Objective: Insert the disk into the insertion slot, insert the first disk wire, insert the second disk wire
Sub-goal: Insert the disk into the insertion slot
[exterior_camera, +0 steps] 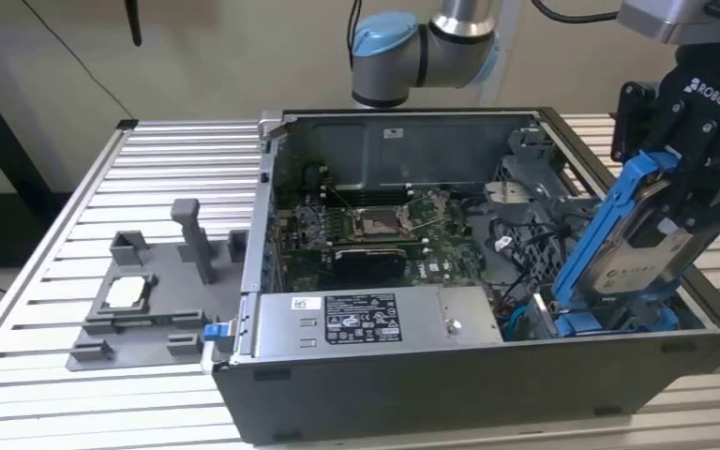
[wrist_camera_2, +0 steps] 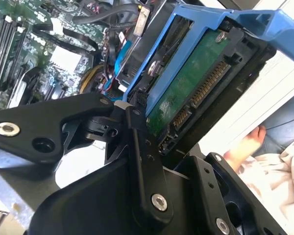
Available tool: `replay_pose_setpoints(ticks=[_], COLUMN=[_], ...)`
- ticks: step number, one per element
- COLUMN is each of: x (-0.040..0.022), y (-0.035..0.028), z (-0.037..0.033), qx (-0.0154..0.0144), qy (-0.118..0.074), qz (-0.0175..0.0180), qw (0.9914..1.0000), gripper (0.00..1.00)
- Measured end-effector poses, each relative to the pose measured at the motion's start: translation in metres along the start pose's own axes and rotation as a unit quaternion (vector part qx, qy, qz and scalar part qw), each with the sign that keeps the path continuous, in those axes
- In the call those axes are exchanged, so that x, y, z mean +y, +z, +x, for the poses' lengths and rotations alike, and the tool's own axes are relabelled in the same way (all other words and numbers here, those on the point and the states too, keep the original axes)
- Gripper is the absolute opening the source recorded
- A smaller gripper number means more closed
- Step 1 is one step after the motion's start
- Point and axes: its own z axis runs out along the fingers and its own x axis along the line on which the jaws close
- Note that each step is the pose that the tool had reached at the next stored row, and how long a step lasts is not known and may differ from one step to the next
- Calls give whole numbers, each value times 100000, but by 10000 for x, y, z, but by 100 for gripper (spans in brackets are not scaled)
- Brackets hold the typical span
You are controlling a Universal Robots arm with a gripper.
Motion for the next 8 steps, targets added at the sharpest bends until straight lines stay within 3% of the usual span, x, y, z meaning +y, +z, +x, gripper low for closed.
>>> replay_pose_setpoints(ticks=[4,8], x=[-3,-5], y=[57,95], z=[-1,-4], qx=[-73,-340], qy=[-5,-14], qz=[5,18], qw=[100000,99999], gripper=[33,33])
